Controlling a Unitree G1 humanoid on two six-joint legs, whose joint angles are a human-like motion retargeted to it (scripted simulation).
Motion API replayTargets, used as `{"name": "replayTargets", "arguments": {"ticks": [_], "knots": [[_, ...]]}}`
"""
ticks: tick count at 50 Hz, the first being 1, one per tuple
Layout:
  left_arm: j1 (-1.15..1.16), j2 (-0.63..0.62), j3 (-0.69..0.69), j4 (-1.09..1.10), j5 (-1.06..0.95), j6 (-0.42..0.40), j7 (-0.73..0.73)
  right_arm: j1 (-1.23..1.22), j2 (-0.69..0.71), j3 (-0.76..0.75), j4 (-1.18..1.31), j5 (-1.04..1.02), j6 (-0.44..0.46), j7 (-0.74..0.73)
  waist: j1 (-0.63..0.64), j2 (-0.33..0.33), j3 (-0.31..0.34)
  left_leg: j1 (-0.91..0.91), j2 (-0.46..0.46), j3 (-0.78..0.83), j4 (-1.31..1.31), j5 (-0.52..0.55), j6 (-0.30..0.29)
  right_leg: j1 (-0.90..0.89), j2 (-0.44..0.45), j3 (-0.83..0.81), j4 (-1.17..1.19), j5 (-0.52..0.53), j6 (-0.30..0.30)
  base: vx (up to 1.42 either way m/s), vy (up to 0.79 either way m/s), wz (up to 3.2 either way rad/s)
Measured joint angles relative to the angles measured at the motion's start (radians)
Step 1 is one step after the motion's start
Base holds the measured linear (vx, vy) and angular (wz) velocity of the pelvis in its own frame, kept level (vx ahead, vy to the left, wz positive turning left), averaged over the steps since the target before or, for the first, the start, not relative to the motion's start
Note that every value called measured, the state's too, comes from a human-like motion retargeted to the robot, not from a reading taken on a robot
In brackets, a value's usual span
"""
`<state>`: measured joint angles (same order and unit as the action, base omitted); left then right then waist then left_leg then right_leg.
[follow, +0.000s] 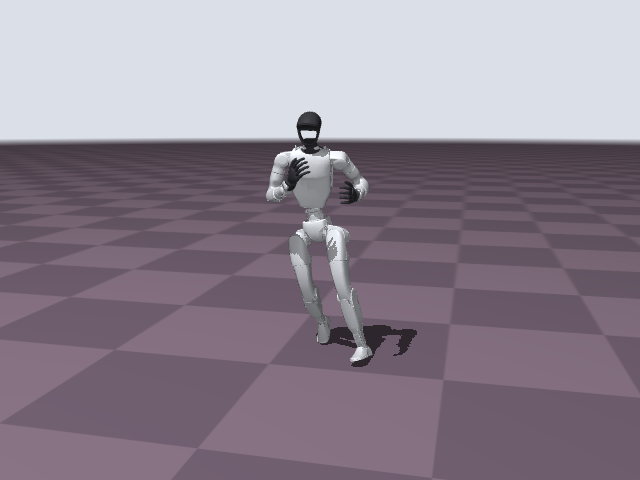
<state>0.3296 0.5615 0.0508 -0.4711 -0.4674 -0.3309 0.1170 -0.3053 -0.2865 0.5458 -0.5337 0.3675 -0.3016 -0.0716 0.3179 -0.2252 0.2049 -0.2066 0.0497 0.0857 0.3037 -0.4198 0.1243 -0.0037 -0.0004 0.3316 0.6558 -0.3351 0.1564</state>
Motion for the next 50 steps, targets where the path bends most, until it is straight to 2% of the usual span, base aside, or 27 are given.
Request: {"name": "replayTargets", "arguments": {"ticks": [3,5,8,10,11,15,18,20,22,25,27,30,32,34,37,39,42,45,48,50], "knots": [[-0.301,0.118,-0.202,0.103,0.111,0.035,-0.001,0.091,-0.053,0.012,0.039,0.072,0.017,0.035,-0.098,0.026,0.063,-0.046,-0.011,0.019,0.274,-0.17,0.009,-0.119,-0.063,-0.184,0.408,-0.066,-0.045,0.31,0.29,0.0],[-0.537,0.188,-0.36,0.163,0.183,0.042,0.024,0.143,-0.133,-0.048,0.111,-0.104,-0.007,-0.036,-0.168,0.054,0.099,-0.057,0.006,0.034,0.397,-0.247,-0.006,-0.197,-0.097,-0.271,0.608,-0.115,-0.094,0.34,0.19,-0.13],[-0.814,0.228,-0.486,0.098,0.266,0.049,0.02,0.272,-0.249,-0.113,0.117,-0.102,-0.001,0.006,-0.294,0.097,0.116,0.009,0.037,0.064,0.38,-0.266,-0.037,-0.295,-0.113,-0.357,0.685,-0.182,-0.136,0.4,0.1,-0.46],[-0.975,0.194,-0.52,0.044,0.326,0.075,0.008,0.376,-0.328,-0.152,0.074,0.1,0.029,0.119,-0.372,0.134,0.11,0.07,0.054,0.091,0.295,-0.214,-0.053,-0.338,-0.112,-0.416,0.594,-0.207,-0.153,0.46,0.02,-0.71],[-1.003,0.173,-0.516,0.015,0.325,0.075,0.023,0.433,-0.365,-0.186,0.054,0.14,0.025,0.119,-0.416,0.149,0.077,0.094,0.059,0.105,0.245,-0.171,-0.066,-0.358,-0.11,-0.447,0.507,-0.202,-0.144,0.52,-0.04,-0.75],[-1.074,0.048,-0.507,-0.061,0.29,0.084,0.082,0.557,-0.542,-0.309,0.006,0.069,0.036,0.094,-0.579,0.191,0.009,0.183,0.057,0.153,0.056,0.029,-0.126,-0.349,-0.106,-0.625,-0.021,-0.149,-0.108,0.56,-0.13,-0.75],[-1.061,-0.076,-0.533,-0.093,0.199,0.108,0.094,0.591,-0.585,-0.376,0.008,0.111,0.09,0.089,-0.659,0.182,0.002,0.245,0.007,0.17,-0.001,0.153,-0.145,-0.273,-0.11,-0.824,-0.429,-0.049,-0.074,0.6,-0.2,-1.04],[-1.015,-0.126,-0.54,-0.101,0.184,0.115,0.075,0.61,-0.572,-0.399,0.015,0.11,0.11,0.088,-0.671,0.163,-0.001,0.273,-0.023,0.174,0.031,0.196,-0.131,-0.247,-0.103,-0.873,-0.528,0.005,-0.078,0.62,-0.22,-1.68],[-0.935,-0.135,-0.525,-0.086,0.195,0.125,0.02,0.597,-0.527,-0.39,0.035,0.103,0.111,0.075,-0.651,0.147,0.012,0.251,-0.028,0.177,0.186,0.201,-0.11,-0.218,-0.088,-0.815,-0.524,-0.039,-0.11,0.61,-0.2,-2.17],[-0.767,-0.129,-0.479,0.018,0.261,0.139,-0.042,0.518,-0.44,-0.327,0.104,0.063,0.084,0.028,-0.595,0.167,0.057,0.147,-0.007,0.154,0.527,0.23,-0.099,-0.193,-0.05,-0.676,-0.44,-0.164,-0.175,0.63,-0.11,-2.56],[-0.613,-0.082,-0.429,0.16,0.435,0.128,-0.018,0.406,-0.35,-0.229,0.188,0.012,0.043,-0.011,-0.537,0.173,0.068,0.056,0.024,0.158,0.736,0.218,-0.106,-0.23,-0.024,-0.581,-0.297,-0.236,-0.2,0.67,-0.06,-3.0],[-0.373,-0.053,-0.341,0.298,0.384,0.153,0.068,0.159,-0.203,-0.127,0.225,0.015,0.029,-0.099,-0.432,0.142,0.126,-0.022,0.057,0.171,0.912,0.112,-0.013,-0.137,0.021,-0.419,-0.325,-0.255,-0.212,0.72,-0.09,-3.08],[-0.165,-0.03,-0.255,0.277,0.239,0.122,0.071,0.012,-0.094,-0.101,0.159,0.032,0.02,-0.109,-0.328,0.092,0.131,-0.075,0.052,0.186,0.939,0.044,0.047,-0.082,0.011,-0.31,-0.35,-0.231,-0.184,0.82,-0.06,-3.14],[0.023,0.01,-0.169,0.23,0.12,0.091,0.048,-0.122,0.015,-0.083,0.087,0.041,0.009,-0.128,-0.211,0.039,0.127,-0.134,0.02,0.181,0.895,0.001,0.077,-0.03,-0.018,-0.218,-0.391,-0.168,-0.15,0.86,0.01,-2.92],[0.222,0.101,-0.055,0.187,0.08,0.072,-0.017,-0.275,0.142,-0.059,0.016,0.018,-0.009,-0.164,-0.027,-0.025,0.113,-0.203,-0.037,0.159,0.699,-0.02,0.066,0.027,-0.07,-0.1,-0.443,-0.03,-0.091,0.89,0.1,-2.51],[0.295,0.149,0.015,0.176,0.062,0.071,-0.054,-0.343,0.187,-0.046,-0.014,0.021,-0.015,-0.181,0.075,-0.06,0.107,-0.214,-0.041,0.184,0.487,-0.023,0.048,0.054,-0.096,-0.04,-0.474,0.073,-0.043,0.9,0.2,-1.99],[0.329,0.147,0.086,0.179,0.019,0.069,-0.094,-0.378,0.198,-0.021,-0.063,0.05,-0.024,-0.147,0.134,-0.089,0.103,-0.184,-0.02,0.323,0.121,-0.031,0.032,0.112,-0.117,-0.01,-0.516,0.198,0.02,0.91,0.33,-0.91],[0.251,0.055,0.058,0.208,0.052,0.071,-0.083,-0.314,0.14,0.009,-0.11,0.052,-0.01,-0.044,0.07,-0.047,0.128,-0.132,-0.039,0.368,-0.056,0.03,0.035,0.219,-0.106,-0.033,-0.505,0.248,0.006,0.91,0.43,0.5],[0.03,-0.062,-0.082,0.295,0.232,0.088,0.061,-0.145,0.048,0.04,-0.067,0.086,-0.009,0.024,-0.04,0.026,0.194,-0.093,-0.034,0.268,0.166,-0.108,0.103,0.207,-0.054,-0.092,-0.171,0.22,-0.018,0.92,0.38,1.0],[-0.163,-0.119,-0.18,0.352,0.351,0.129,0.175,0.003,-0.008,0.024,0.036,0.022,-0.001,-0.006,-0.098,0.048,0.206,-0.077,-0.021,0.245,0.28,-0.21,0.095,0.075,-0.036,-0.148,0.168,0.162,-0.026,0.9,0.25,0.56]]}}
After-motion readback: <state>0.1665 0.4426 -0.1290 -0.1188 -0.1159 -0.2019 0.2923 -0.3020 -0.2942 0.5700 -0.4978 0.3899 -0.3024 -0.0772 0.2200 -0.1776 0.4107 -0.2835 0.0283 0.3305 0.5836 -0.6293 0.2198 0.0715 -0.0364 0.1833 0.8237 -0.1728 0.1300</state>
